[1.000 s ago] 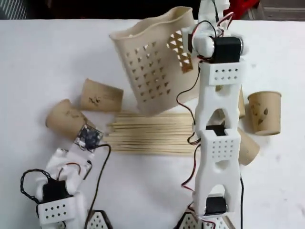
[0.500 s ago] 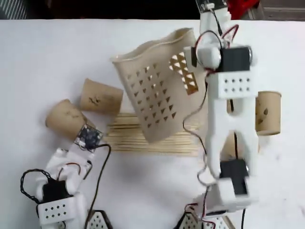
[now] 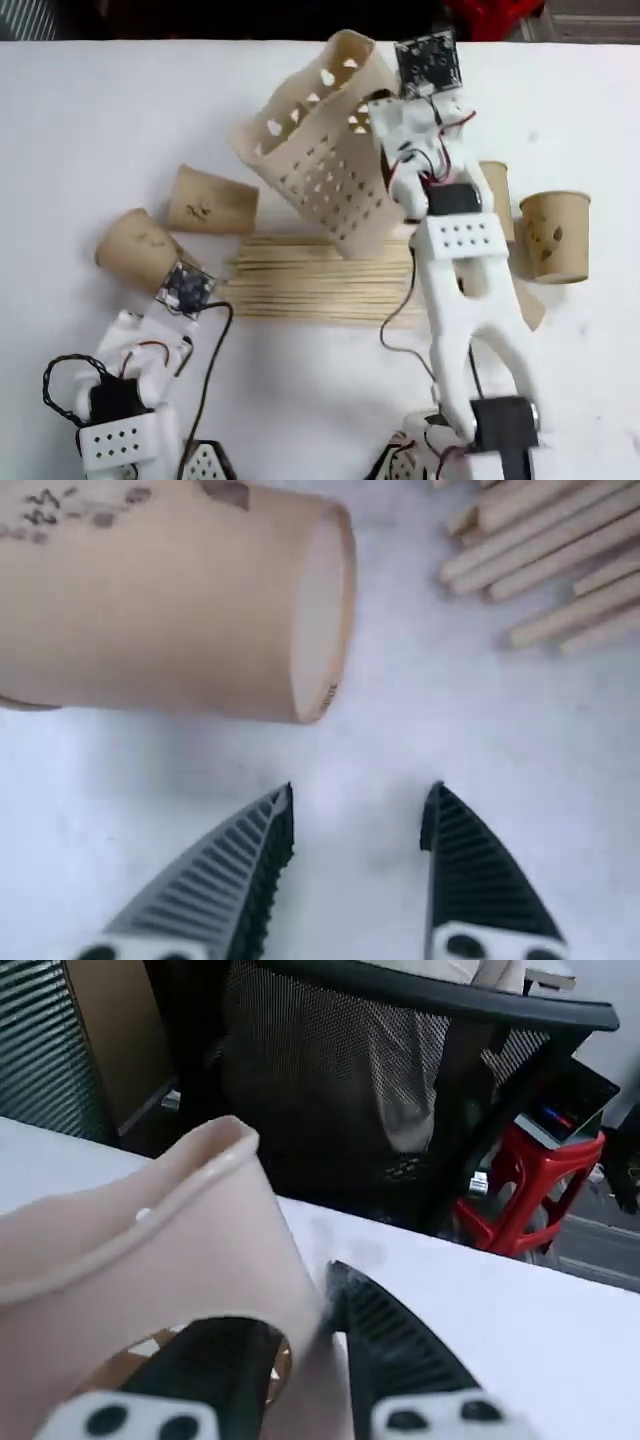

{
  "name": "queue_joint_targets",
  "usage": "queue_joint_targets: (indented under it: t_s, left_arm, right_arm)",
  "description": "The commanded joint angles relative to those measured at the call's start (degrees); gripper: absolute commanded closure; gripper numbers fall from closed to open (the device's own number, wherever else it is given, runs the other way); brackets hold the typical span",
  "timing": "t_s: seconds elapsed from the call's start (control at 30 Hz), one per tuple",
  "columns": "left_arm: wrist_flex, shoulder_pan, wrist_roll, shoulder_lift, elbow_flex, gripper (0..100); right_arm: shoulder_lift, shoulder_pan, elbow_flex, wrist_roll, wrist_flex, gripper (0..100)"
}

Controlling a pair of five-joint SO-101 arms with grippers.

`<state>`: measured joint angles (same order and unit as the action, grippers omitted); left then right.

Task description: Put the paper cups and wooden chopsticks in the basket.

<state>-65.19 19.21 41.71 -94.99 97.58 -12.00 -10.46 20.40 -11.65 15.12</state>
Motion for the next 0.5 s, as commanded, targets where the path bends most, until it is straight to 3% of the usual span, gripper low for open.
queue_joint_targets:
  t_s: [0.0,0.23,0.47]
  left_arm:
    - [-0.18,0.22,0.35,0.13,-0.26,79]
    - [-0.18,0.22,0.26,0.13,-0.26,79]
    - [-0.18,0.22,0.26,0.13,-0.26,79]
  right_arm:
    - [6.20,-0.57,-10.11,2.11,-3.38,98.2]
    - [16.92,0.92,-21.63,12.75,-2.77,98.2]
    - [17.89,1.10,-15.38,14.86,-2.59,98.2]
